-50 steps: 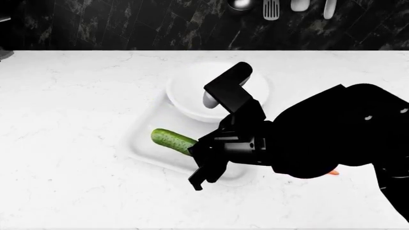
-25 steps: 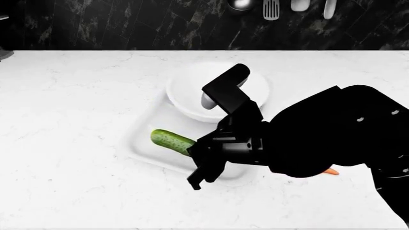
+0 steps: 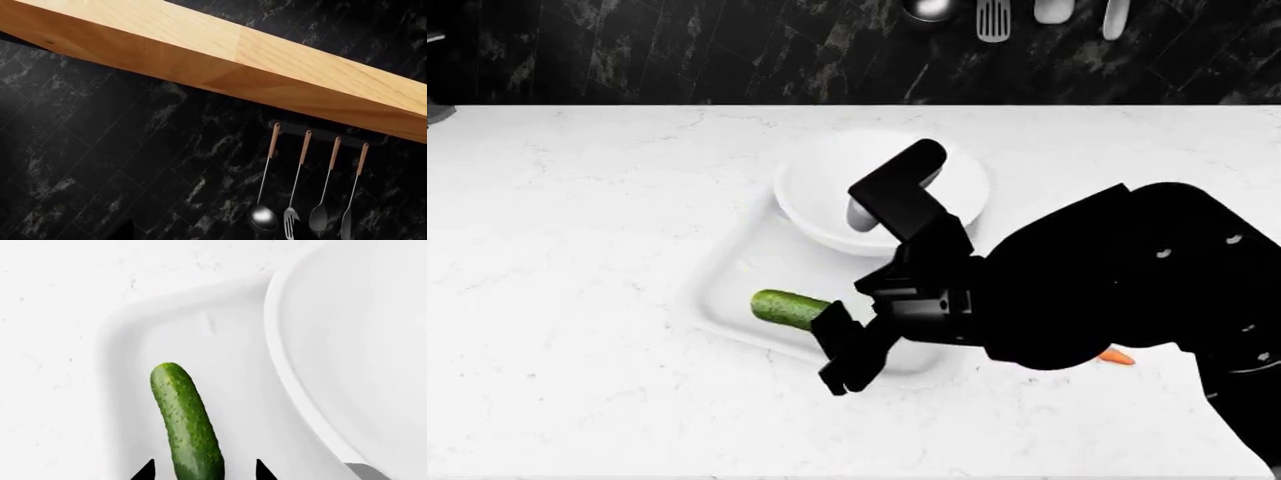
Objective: Place the two vegetables and bowl onto the tray for setting up a vegetable dip station.
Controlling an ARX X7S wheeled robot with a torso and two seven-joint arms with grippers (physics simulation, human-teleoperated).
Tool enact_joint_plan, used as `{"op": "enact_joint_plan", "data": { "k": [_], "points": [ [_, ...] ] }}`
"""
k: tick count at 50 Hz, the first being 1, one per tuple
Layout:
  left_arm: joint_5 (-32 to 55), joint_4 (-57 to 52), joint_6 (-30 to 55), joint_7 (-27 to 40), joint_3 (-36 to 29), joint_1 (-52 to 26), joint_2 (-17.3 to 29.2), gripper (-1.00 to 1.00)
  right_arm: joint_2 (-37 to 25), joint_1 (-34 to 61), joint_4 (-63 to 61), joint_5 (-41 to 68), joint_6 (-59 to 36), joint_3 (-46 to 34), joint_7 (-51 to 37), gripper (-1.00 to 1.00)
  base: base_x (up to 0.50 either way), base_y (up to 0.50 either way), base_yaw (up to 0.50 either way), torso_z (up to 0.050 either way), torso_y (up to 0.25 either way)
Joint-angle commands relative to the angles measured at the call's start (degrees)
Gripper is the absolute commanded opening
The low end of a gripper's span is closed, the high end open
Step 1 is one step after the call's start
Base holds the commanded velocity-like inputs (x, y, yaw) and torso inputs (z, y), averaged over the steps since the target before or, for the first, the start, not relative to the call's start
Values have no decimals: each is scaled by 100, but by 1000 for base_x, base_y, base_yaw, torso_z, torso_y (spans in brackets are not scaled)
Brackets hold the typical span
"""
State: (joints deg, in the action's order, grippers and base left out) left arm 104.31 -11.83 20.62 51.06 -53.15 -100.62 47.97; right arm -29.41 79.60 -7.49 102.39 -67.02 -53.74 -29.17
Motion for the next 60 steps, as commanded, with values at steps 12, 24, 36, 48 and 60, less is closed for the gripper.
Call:
{"op": "enact_joint_plan", "data": {
  "k": [12, 24, 36, 48, 60],
  "points": [
    [-15, -5, 19, 3, 29, 14, -3, 100, -27, 212, -96, 229, 49, 96, -200, 100, 0, 0, 0, 0, 0],
    [-18, 4, 37, 15, 39, 9, -21, 100, -139, 788, -353, 1014, 75, 261, -863, 100, 0, 0, 0, 0, 0],
    [-12, 15, 41, 11, 60, 18, -26, 100, -70, 1185, -394, 1350, 95, 299, -1099, 100, 0, 0, 0, 0, 0],
    [-14, -10, 46, 23, 81, 32, -15, 100, -527, 1911, -574, 2369, 90, 235, -1898, 100, 0, 0, 0, 0, 0],
    [-14, -32, 66, 44, 94, 21, -27, 100, -1721, 2232, -1326, 3652, 341, 197, -2718, 100, 0, 0, 0, 0, 0]
  ]
}}
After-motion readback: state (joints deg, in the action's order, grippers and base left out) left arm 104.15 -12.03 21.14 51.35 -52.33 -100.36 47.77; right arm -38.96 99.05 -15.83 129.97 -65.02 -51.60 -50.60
